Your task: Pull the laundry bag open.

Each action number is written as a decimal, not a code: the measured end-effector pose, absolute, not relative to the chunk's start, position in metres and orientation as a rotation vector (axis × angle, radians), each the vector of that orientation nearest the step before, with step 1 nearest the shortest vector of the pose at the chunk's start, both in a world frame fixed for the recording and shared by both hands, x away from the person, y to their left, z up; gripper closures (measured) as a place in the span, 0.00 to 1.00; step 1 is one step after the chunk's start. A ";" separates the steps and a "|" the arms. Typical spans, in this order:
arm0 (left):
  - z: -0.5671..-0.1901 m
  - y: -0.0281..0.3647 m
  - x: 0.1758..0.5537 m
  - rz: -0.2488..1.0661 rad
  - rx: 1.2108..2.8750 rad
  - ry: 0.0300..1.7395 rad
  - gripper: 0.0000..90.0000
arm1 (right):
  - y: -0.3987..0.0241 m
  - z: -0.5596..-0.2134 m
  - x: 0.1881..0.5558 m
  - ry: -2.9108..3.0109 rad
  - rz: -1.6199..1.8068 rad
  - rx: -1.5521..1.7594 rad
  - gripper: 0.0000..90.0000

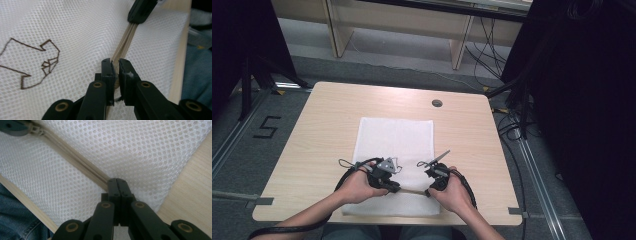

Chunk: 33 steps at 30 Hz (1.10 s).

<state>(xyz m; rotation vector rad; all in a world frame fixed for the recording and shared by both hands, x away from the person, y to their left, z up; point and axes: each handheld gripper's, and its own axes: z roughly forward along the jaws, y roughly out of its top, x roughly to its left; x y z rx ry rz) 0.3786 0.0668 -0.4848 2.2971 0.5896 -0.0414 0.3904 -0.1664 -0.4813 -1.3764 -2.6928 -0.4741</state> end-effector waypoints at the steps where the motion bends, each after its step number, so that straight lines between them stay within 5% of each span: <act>1: -0.485 0.068 0.378 -0.047 2.298 0.585 0.92 | -0.165 -0.480 0.390 -2.675 -0.441 -1.398 1.00; 16: -0.483 0.081 0.376 0.051 2.364 0.546 0.92 | -0.165 -0.480 0.388 -2.688 -0.448 -1.383 1.00; 17: -0.484 0.086 0.376 -0.026 2.279 0.613 0.92 | -0.165 -0.480 0.388 -2.675 -0.447 -1.399 1.00; 33: -0.486 0.097 0.373 -0.010 2.269 0.609 0.92 | -0.166 -0.479 0.388 -2.664 -0.442 -1.402 1.00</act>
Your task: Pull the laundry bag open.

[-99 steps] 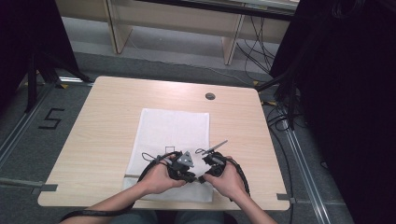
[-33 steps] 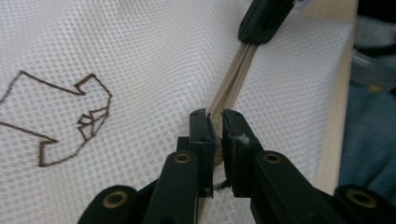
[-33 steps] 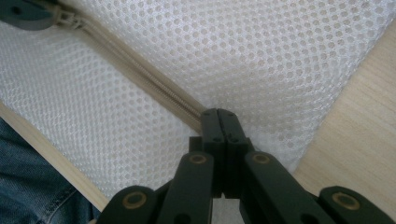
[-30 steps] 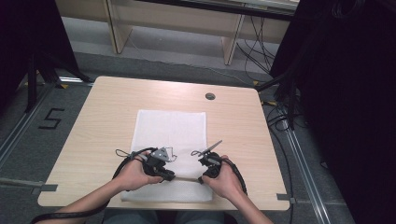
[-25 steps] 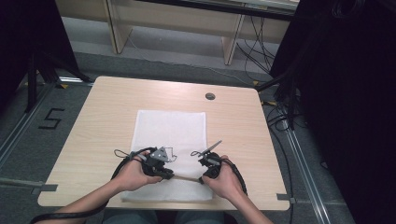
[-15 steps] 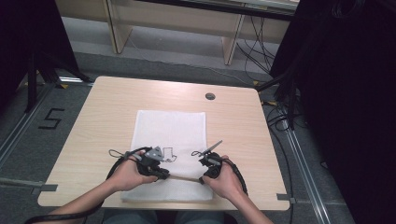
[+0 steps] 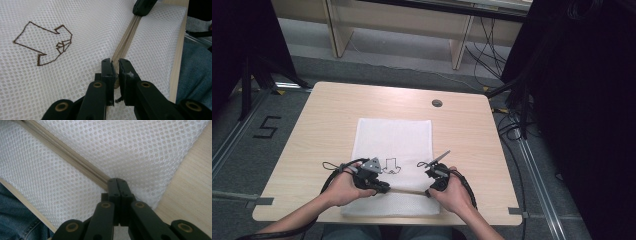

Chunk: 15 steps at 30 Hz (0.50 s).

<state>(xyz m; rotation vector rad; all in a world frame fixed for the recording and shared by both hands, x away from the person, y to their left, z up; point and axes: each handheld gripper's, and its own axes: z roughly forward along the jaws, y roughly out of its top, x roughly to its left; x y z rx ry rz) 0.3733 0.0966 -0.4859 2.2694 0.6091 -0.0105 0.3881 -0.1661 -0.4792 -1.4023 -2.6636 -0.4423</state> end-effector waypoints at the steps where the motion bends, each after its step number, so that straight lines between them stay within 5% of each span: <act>1: -0.486 0.096 0.373 -0.010 2.268 0.608 0.92 | -0.166 -0.479 0.388 -2.661 -0.445 -1.404 1.00; 8: -0.480 0.097 0.372 0.026 2.250 0.595 0.92 | -0.172 -0.480 0.393 -2.628 -0.503 -1.427 1.00; 15: -0.482 0.094 0.373 0.033 2.258 0.598 0.92 | -0.145 -0.442 0.394 -2.625 -0.672 -1.315 1.00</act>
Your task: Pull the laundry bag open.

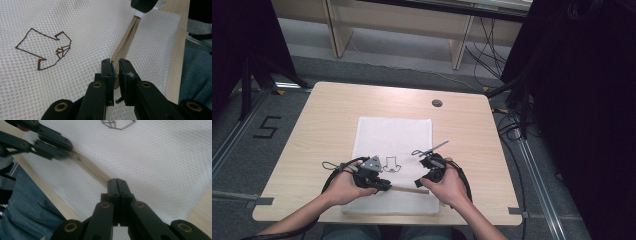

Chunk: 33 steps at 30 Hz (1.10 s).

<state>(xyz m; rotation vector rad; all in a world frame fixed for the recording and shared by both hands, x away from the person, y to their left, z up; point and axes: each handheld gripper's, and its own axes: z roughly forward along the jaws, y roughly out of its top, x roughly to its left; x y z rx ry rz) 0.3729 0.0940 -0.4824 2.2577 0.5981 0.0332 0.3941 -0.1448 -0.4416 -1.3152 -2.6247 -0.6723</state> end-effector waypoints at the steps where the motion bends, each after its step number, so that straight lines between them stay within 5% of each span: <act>1: -0.482 0.094 0.373 0.038 2.265 0.583 0.92 | -0.137 -0.441 0.394 -2.615 -0.654 -1.314 1.00; 8: -0.484 0.091 0.376 0.029 2.261 0.585 0.92 | -0.106 -0.457 0.398 -2.632 -0.601 -1.266 1.00; 33: -0.492 0.085 0.380 0.036 2.300 0.576 0.92 | -0.093 -0.484 0.402 -2.636 -0.545 -1.367 1.00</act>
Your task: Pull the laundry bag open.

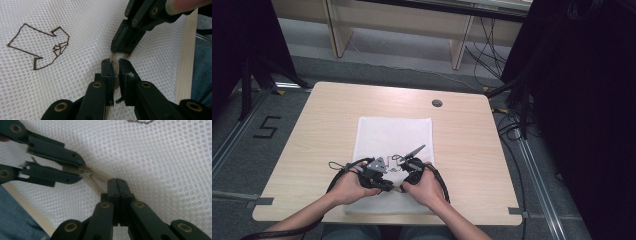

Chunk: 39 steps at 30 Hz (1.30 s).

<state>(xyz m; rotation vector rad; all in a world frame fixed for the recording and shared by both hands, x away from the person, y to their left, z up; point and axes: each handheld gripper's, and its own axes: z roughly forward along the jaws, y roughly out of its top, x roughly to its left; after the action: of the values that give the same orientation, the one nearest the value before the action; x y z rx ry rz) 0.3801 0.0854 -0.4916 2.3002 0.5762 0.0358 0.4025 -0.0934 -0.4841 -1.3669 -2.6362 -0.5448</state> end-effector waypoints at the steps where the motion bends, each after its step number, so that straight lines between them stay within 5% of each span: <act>1: -0.492 0.085 0.380 0.039 2.301 0.578 0.92 | -0.093 -0.485 0.402 -2.627 -0.520 -1.370 1.00; 39: -0.493 0.085 0.380 0.048 2.305 0.581 0.92 | -0.101 -0.479 0.405 -2.514 -0.423 -1.518 1.00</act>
<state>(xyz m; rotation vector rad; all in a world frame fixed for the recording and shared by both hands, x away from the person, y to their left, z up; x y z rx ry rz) 0.3804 0.0847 -0.4933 2.3053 0.5814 0.0480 0.4047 -0.1015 -0.4787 -1.5183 -2.5142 -0.4230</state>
